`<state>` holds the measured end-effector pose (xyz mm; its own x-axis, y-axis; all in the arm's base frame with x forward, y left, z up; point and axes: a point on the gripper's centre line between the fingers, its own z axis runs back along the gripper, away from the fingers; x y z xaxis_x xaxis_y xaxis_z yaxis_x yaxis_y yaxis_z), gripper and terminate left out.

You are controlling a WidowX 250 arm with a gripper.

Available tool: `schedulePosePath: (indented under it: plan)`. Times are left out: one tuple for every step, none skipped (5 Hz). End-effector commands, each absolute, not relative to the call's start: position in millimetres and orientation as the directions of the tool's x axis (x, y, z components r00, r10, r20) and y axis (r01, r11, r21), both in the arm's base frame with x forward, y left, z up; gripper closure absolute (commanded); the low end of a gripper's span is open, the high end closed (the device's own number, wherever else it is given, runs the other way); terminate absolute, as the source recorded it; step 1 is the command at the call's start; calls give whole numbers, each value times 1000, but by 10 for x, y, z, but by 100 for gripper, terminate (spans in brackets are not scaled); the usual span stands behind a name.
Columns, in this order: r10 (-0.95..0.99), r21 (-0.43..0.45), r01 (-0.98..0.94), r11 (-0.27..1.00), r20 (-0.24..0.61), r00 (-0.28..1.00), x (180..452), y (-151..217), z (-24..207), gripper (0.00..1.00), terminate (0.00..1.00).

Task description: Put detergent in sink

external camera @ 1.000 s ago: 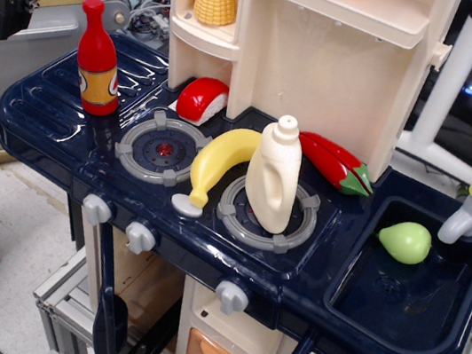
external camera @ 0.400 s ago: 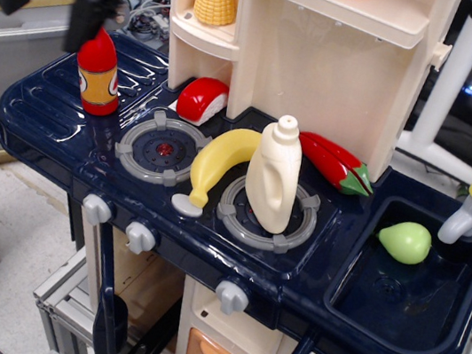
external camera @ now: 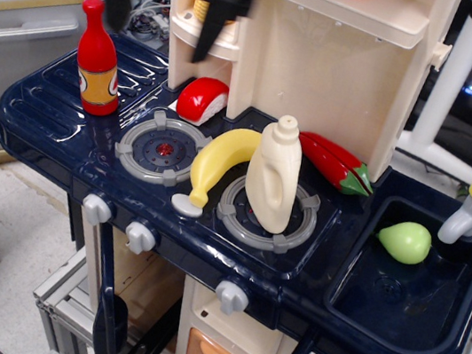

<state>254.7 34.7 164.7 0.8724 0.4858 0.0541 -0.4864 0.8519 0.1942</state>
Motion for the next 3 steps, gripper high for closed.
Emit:
schedulePosePath:
  plan:
    - [540, 80, -554, 829, 146, 829, 2891, 24, 1848, 0, 0]
    - [588, 22, -600, 800, 177, 790, 2973, -120, 1736, 0, 0]
    - [603, 22, -619, 785, 201, 772, 3006, -150, 1584, 0, 0]
